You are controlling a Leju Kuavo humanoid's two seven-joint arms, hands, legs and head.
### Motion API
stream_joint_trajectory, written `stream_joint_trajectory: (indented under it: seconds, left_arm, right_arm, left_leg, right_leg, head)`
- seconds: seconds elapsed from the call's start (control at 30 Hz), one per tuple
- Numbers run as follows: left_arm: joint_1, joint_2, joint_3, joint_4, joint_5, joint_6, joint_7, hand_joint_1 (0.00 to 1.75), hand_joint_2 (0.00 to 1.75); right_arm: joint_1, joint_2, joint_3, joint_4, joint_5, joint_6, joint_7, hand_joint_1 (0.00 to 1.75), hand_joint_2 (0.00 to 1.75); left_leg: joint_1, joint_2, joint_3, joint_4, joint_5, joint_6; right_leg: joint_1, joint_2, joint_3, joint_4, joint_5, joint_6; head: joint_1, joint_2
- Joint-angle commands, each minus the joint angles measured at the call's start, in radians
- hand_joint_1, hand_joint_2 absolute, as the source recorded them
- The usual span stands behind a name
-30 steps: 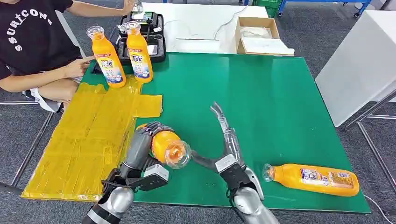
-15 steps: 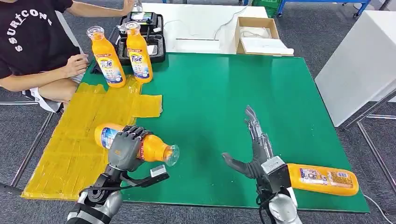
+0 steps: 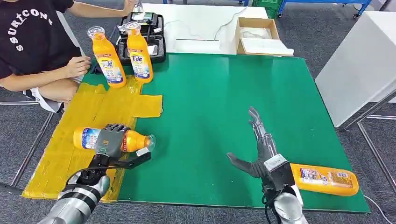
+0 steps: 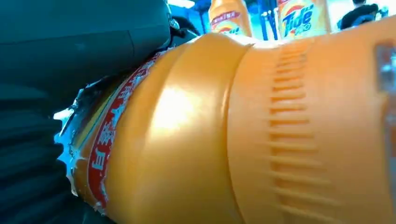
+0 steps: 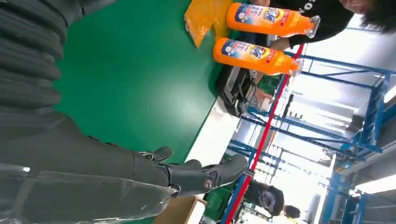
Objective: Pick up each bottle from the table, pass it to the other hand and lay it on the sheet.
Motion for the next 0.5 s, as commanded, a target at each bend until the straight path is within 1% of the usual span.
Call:
stream_joint_trajectory:
  seconds: [0.03,0.1,0.13,0.27,0.37,0.5]
  left_arm:
    - [-0.048,-0.048,0.123,0.224,0.141,0.011,-0.131,0.00,1.75]
    - [-0.052,-0.070,0.151,0.218,0.204,0.003,-0.192,0.00,1.75]
    - [-0.055,-0.083,0.161,0.215,0.235,-0.002,-0.221,0.00,1.75]
    - [-0.060,-0.092,0.159,0.214,0.239,-0.003,-0.225,0.00,1.75]
    - [-0.060,-0.090,0.148,0.215,0.231,0.001,-0.231,0.00,1.75]
    - [-0.037,-0.120,0.143,0.190,0.252,0.012,-0.256,0.00,1.75]
  right_arm:
    - [-0.038,-0.013,0.008,0.096,-0.005,0.002,0.002,0.00,1.75]
    - [-0.034,-0.016,0.011,0.094,0.004,-0.009,-0.001,0.00,1.75]
    - [-0.028,-0.018,0.016,0.088,0.020,-0.021,-0.001,0.00,1.75]
    - [-0.023,-0.021,0.018,0.085,0.027,-0.025,-0.001,0.00,1.75]
    - [-0.020,-0.024,0.020,0.079,0.035,-0.029,0.002,0.00,1.75]
    - [-0.009,-0.036,0.021,0.073,0.054,-0.031,0.019,0.00,1.75]
  left_leg:
    - [-0.001,0.003,0.006,-0.002,-0.001,-0.001]
    - [0.000,0.002,0.005,-0.001,0.000,0.000]
    - [-0.001,0.002,0.006,-0.002,0.000,-0.001]
    - [0.000,0.001,0.005,-0.001,0.000,0.000]
    - [0.000,0.001,0.007,-0.002,0.000,-0.001]
    - [-0.001,0.000,0.006,-0.001,0.000,-0.001]
  right_leg:
    - [-0.001,0.006,0.005,-0.002,0.000,0.000]
    - [-0.001,0.003,0.004,-0.001,0.000,0.000]
    - [-0.001,0.005,0.005,-0.002,0.001,0.000]
    - [-0.001,0.002,0.004,-0.001,0.000,0.000]
    - [-0.001,0.004,0.005,-0.002,0.000,0.000]
    - [-0.001,0.002,0.005,-0.001,0.000,0.000]
  head:
    - [0.000,0.000]
    - [0.000,0.000]
    - [0.000,0.000]
    - [0.000,0.000]
    - [0.000,0.000]
    - [0.000,0.000]
